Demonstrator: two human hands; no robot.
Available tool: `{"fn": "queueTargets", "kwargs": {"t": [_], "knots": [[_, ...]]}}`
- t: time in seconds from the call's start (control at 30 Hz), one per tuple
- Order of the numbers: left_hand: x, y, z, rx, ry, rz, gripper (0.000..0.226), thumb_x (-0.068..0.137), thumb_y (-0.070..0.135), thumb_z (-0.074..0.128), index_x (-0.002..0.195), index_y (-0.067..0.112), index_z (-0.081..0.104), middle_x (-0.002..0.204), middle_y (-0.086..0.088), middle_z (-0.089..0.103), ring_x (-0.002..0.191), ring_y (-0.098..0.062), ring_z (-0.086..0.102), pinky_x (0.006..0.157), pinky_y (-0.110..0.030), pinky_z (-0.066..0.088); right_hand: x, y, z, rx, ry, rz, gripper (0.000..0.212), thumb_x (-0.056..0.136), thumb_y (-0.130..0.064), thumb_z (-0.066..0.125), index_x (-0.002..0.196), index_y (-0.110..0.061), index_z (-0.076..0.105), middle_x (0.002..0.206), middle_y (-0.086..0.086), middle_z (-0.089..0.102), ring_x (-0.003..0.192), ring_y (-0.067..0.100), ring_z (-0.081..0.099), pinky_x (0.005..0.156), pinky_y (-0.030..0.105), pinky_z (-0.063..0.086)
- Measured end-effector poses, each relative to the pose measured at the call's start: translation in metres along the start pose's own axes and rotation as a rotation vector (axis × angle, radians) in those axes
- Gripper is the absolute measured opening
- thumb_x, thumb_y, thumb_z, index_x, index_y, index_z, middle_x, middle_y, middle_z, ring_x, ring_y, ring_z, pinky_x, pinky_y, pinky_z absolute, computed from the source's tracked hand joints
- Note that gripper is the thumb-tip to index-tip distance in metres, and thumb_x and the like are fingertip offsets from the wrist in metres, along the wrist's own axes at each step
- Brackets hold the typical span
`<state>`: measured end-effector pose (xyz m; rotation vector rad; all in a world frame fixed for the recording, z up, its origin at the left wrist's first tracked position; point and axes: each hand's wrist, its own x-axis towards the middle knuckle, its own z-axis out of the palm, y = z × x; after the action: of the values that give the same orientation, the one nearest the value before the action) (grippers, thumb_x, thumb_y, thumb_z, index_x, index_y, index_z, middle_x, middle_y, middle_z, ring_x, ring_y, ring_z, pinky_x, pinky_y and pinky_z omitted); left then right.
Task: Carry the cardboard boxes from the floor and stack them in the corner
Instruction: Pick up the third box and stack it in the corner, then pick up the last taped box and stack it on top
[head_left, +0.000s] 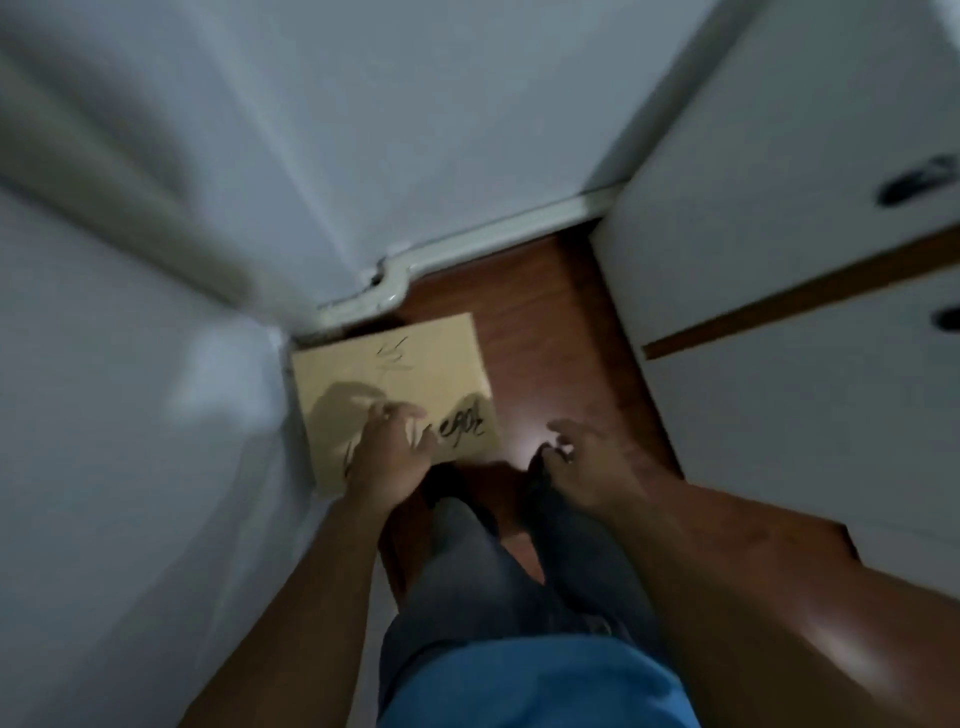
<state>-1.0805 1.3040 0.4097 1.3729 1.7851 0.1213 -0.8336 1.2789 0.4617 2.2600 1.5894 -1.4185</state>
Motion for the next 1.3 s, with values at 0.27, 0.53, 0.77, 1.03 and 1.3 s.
{"fn": "queueTargets", "kwargs": {"t": [0.27, 0.53, 0.77, 1.03, 1.3], "knots": [[-0.057, 0.153, 0.035, 0.276, -0.459, 0.356, 0.004, 0.088, 0.027, 0.063, 0.091, 0.024, 0.065, 0.095, 0.002, 0.07, 0.092, -0.017, 0.066, 0.084, -0.033, 0.054, -0.118, 0.086, -0.07, -0.01, 0.152, 0.098, 0.043, 0.096, -0.039, 0.04, 0.12, -0.012, 0.064, 0.117, 0.012, 0.068, 0.1, 0.028, 0.065, 0.087, 0.04, 0.052], [-0.166, 0.259, 0.18, 0.533, -0.639, 0.597, 0.014, 0.088, 0.022, 0.061, 0.097, 0.019, 0.071, 0.101, -0.002, 0.073, 0.093, -0.016, 0.066, 0.079, -0.026, 0.049, -0.236, 0.251, -0.054, 0.371, 0.39, 0.335, 0.033, 0.094, -0.028, 0.05, 0.117, -0.011, 0.068, 0.107, 0.011, 0.073, 0.096, 0.023, 0.067, 0.082, 0.03, 0.051], [-0.317, 0.323, 0.368, 0.697, -0.835, 0.844, 0.011, 0.087, 0.023, 0.06, 0.09, 0.023, 0.07, 0.1, 0.001, 0.071, 0.095, -0.016, 0.065, 0.08, -0.026, 0.048, -0.367, 0.418, -0.028, 0.635, 0.629, 0.534, 0.029, 0.089, -0.02, 0.051, 0.095, 0.0, 0.07, 0.091, 0.017, 0.072, 0.081, 0.03, 0.067, 0.069, 0.036, 0.051], [-0.47, 0.362, 0.532, 0.747, -1.06, 1.052, 0.012, 0.093, 0.016, 0.055, 0.102, 0.014, 0.063, 0.086, 0.001, 0.064, 0.069, -0.007, 0.056, 0.053, -0.009, 0.04, -0.491, 0.557, 0.029, 0.814, 0.782, 0.847, 0.024, 0.086, -0.023, 0.052, 0.093, -0.009, 0.071, 0.1, 0.013, 0.072, 0.092, 0.03, 0.066, 0.069, 0.029, 0.046], [-0.547, 0.404, 0.696, 0.932, -1.167, 1.129, 0.009, 0.094, 0.019, 0.057, 0.099, 0.017, 0.064, 0.093, -0.001, 0.066, 0.086, -0.015, 0.061, 0.072, -0.023, 0.041, -0.553, 0.689, 0.05, 1.12, 0.807, 1.058, 0.025, 0.09, -0.019, 0.054, 0.106, -0.007, 0.07, 0.111, 0.011, 0.069, 0.105, 0.028, 0.064, 0.087, 0.031, 0.05]]}}
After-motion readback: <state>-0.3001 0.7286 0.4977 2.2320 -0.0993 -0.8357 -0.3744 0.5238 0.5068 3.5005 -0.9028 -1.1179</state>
